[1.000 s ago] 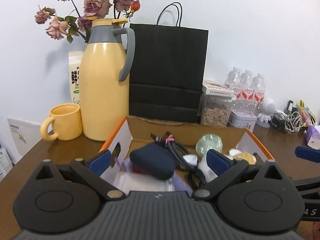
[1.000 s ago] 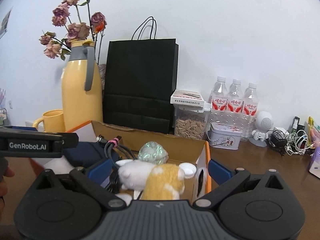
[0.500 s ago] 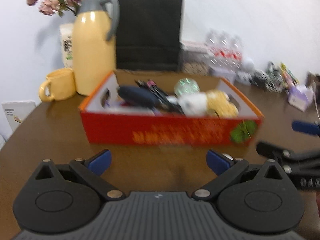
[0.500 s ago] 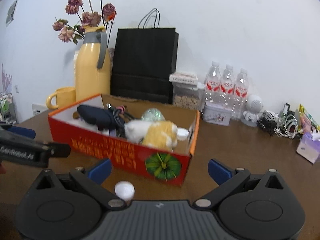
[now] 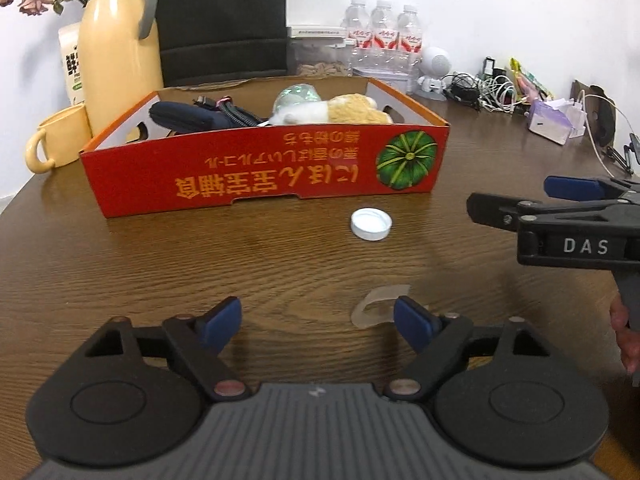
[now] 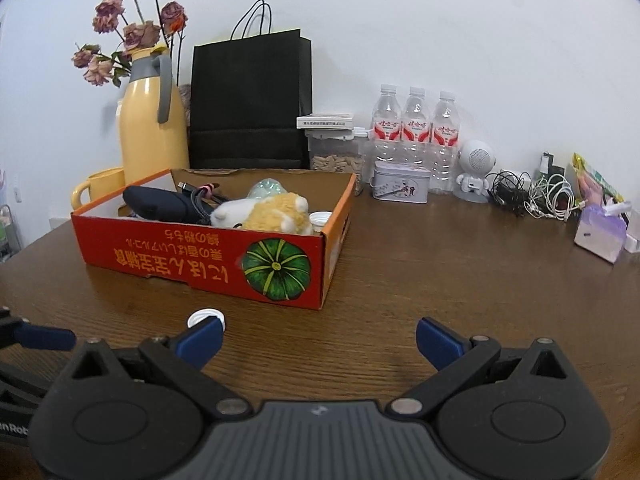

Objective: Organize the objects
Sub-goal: 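Move both tools back to the table and grasp the clear plastic piece with the left tool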

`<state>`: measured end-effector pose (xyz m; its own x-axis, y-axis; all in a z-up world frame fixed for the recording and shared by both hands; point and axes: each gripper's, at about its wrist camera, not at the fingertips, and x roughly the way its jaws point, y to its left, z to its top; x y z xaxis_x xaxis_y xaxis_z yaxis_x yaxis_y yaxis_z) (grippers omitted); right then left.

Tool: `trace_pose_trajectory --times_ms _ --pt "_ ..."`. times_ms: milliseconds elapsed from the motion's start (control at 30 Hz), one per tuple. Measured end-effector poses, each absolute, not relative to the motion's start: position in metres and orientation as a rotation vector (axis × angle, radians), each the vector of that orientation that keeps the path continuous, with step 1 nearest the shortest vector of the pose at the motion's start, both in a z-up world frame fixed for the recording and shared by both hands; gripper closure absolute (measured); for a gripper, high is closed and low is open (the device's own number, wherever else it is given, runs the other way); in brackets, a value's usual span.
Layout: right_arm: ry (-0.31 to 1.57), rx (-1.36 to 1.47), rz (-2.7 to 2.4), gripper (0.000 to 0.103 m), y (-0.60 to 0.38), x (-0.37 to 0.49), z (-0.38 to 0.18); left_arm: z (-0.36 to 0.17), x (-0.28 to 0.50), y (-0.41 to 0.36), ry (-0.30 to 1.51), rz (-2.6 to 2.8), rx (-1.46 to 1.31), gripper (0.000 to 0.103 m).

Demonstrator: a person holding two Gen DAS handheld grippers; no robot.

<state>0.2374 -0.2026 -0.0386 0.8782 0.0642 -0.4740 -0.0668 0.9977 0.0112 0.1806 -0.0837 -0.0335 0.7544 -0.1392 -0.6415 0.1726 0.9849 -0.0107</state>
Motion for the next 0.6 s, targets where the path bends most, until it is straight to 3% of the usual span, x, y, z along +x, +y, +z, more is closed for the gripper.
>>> trace_pose_trajectory --times_ms 133,233,333,400,467,600 --pt "0.496 0.01 0.073 0.0 -0.206 0.236 -0.041 -0.033 0.178 -0.091 0.685 -0.193 0.065 0.018" --pt "0.488 0.016 0.078 0.0 -0.207 0.234 -0.041 -0.035 0.178 -0.096 0.682 -0.203 0.072 0.031" --pt "0.482 0.019 0.081 0.0 -0.206 0.232 -0.041 -0.036 0.178 -0.098 0.675 -0.246 0.056 0.062" --pt "0.483 0.021 0.081 0.0 -0.207 0.232 -0.042 -0.036 0.175 -0.1 0.675 -0.301 0.046 0.091" --pt "0.484 0.022 0.08 0.0 -0.207 0.231 -0.042 -0.036 0.171 -0.105 0.665 -0.313 0.063 0.097" --pt "0.484 0.021 0.077 0.0 -0.207 0.231 -0.043 -0.034 0.166 -0.108 0.644 -0.311 0.067 0.097"
